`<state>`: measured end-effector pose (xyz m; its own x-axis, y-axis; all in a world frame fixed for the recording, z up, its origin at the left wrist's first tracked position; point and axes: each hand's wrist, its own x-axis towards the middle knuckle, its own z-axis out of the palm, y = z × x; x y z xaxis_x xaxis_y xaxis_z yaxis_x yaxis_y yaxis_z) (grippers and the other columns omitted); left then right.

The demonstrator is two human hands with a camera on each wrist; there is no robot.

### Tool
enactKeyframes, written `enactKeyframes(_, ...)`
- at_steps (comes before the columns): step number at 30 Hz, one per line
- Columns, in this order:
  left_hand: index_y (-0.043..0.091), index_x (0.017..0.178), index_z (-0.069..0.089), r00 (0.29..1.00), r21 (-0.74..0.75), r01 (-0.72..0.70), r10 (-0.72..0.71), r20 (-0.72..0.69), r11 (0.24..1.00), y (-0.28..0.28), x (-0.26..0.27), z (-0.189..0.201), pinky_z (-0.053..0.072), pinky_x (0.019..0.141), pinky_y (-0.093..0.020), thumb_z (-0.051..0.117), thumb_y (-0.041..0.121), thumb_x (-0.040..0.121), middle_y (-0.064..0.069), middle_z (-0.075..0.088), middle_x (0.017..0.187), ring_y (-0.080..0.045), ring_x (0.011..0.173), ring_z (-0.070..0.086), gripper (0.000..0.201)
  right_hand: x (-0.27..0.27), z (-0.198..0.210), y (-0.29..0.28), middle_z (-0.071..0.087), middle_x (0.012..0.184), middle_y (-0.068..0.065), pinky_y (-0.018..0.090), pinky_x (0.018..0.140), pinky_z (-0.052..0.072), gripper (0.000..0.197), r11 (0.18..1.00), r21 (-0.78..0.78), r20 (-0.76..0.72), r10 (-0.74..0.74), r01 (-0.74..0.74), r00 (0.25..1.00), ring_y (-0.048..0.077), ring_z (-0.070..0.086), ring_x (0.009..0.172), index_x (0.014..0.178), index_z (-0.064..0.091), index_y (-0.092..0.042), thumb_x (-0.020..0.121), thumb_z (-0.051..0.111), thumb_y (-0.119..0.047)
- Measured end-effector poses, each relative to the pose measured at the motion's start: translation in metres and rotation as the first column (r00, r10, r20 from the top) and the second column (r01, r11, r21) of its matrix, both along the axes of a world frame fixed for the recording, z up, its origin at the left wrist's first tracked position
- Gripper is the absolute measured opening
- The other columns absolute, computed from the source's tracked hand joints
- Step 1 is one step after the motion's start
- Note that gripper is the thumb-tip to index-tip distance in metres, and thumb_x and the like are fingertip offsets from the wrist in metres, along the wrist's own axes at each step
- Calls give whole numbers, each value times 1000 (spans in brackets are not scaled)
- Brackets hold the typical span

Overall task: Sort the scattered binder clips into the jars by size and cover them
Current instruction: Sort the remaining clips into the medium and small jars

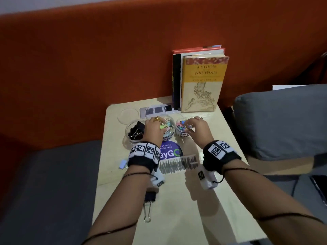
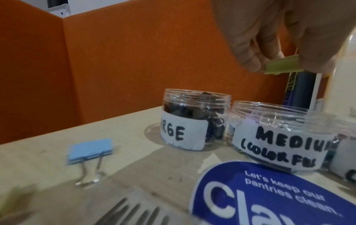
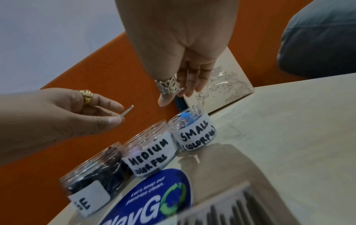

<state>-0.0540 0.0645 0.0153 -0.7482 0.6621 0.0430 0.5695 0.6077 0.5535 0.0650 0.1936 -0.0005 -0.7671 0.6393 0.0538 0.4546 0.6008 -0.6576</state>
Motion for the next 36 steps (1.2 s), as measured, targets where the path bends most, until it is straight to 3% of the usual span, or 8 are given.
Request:
enactKeyframes(3, 11, 113, 64, 1000, -89, 5, -3, 15, 996, 13, -10, -7, 27, 105, -24, 60, 16, 90, -6, 50, 132, -22, 128, 37, 24, -15, -8, 19, 64, 105, 17, 30, 76, 39, 21, 999, 23, 22, 35, -35, 999, 33, 57, 98, 102, 66, -5, 80, 65, -6)
enactKeyframes(7, 27, 125, 60, 974, -440, 175, -220, -55, 881, 8, -7, -10, 8, 117, -45, 43, 46, 95, 2, -4, 160, -27, 145, 3, 40, -18, -14, 28, 68, 116, 2, 40, 82, 44, 30, 907, 386, 183, 105, -170, 978, 32, 56, 112, 109, 65, -20, 79, 68, -22)
enactKeyframes(10, 34, 134, 49, 969, -457, 171, -233, -83, 873, -14, -4, 3, 5, 117, -48, 36, 48, 96, 3, -16, 159, -28, 146, -5, 42, -14, -10, 13, 69, 113, 3, 40, 78, 46, 30, 863, 468, 97, 166, -192, 981, 32, 59, 105, 104, 65, -21, 75, 71, -26)
enactKeyframes(17, 35, 133, 49, 986, -410, 114, -152, -61, 905, -109, 17, 7, 21, 113, -42, 52, 35, 93, -1, 14, 156, -22, 141, 15, 40, 10, -27, -76, 66, 84, 9, 42, 68, 52, 12, 752, 114, 125, 637, -649, 761, 30, 60, 81, 85, 69, -12, 81, 61, -19)
enactKeyframes(22, 22, 111, 62, 967, -538, 255, -209, 147, 804, -161, 50, -15, 38, 91, -27, 68, 33, 80, 3, 49, 120, -17, 115, 45, 34, 14, -37, -131, 62, 96, 7, 37, 79, 48, 25, 618, -55, 339, 750, -784, 567, 24, 55, 94, 95, 67, -19, 81, 61, -38)
enactKeyframes(28, 23, 116, 64, 980, -549, 198, -173, 98, 812, -179, 58, -36, 37, 94, -31, 66, 42, 81, 0, 49, 118, -19, 113, 42, 41, 18, -40, -158, 62, 89, 11, 38, 77, 46, 18, 711, -157, 317, 694, -686, 647, 26, 56, 86, 91, 69, -12, 80, 63, -25)
enactKeyframes(33, 17, 115, 63, 986, -481, 159, -163, 34, 862, -173, 58, -39, 35, 97, -31, 62, 34, 84, 0, 48, 123, -19, 114, 42, 35, 22, -36, -161, 54, 75, 6, 19, 56, 34, 23, 817, -282, 238, 567, -502, 789, 20, 49, 72, 64, 51, -21, 85, 59, -12)
enactKeyframes(36, 22, 117, 61, 986, -393, 125, -157, -50, 911, -169, 55, -32, 34, 97, -30, 57, 38, 87, 3, 47, 126, -16, 117, 41, 35, 18, -20, -150, 54, 71, 0, 10, 51, 33, 24, 839, -330, 181, 507, -433, 843, 9, 46, 62, 67, 48, -22, 83, 64, -13)
